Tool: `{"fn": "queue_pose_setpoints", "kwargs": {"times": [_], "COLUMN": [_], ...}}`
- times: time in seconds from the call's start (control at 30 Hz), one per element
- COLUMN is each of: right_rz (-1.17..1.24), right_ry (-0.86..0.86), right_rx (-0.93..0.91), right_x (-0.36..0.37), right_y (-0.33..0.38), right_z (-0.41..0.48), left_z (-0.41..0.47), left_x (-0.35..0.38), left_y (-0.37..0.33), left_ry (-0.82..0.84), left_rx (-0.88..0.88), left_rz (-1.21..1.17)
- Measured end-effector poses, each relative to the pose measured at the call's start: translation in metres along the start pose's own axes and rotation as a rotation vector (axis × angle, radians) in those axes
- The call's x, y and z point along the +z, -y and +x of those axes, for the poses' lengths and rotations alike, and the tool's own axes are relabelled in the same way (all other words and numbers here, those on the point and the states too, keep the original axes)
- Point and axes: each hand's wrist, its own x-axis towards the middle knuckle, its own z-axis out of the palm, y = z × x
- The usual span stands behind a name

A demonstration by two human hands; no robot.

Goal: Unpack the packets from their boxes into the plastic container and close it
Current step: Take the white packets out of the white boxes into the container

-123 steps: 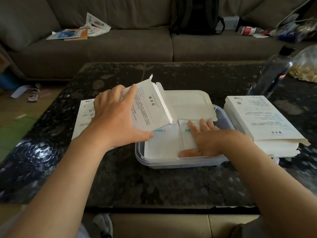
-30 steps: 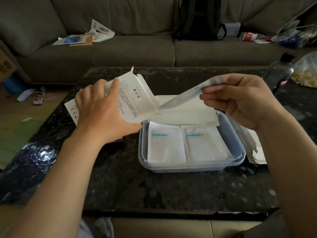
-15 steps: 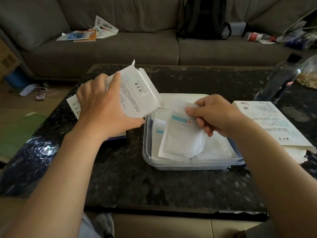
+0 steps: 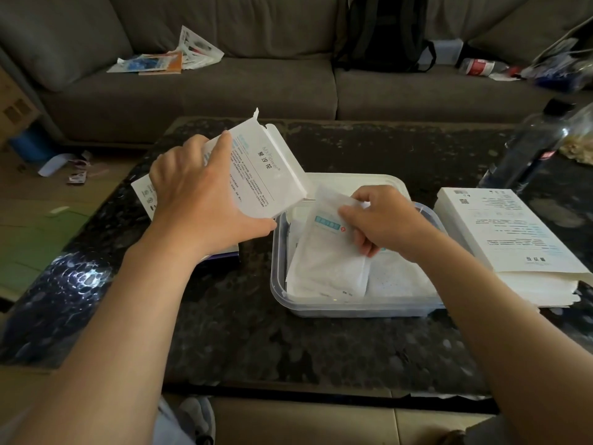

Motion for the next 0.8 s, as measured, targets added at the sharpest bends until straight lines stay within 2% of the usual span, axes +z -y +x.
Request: {"fn": "queue_pose_setpoints", "kwargs": {"times": [0.17, 0.33, 0.47, 0.67, 0.8], "right_rz": [-0.097, -0.391, -0.488, -0.634, -0.677], "right_ry": [0.170, 0.109, 0.161, 0.471, 0.556], "right_rx": [-0.009, -0.165, -0.260, -0.238, -0.308], "right_x": [0.013, 0.016, 0.016, 0.020, 0.018], "right_y": [-0.001, -0.003, 0.000, -0.006, -0.008], "right_z": [0.000, -0.009, -0.018, -0.027, -0.026], "left_z": [0.001, 0.000, 0.001, -0.001, 0.000], "left_x": [0.000, 0.000, 0.000, -0.001, -0.001], "left_y": [0.000, 0.001, 0.001, -0.001, -0.001], "left_ry": [0.003, 0.006, 0.008, 0.024, 0.030], "left_rx": [0.004, 0.003, 0.006, 0.011, 0.007], "left_rz": [-0.005, -0.002, -0.005, -0.012, -0.027]}}
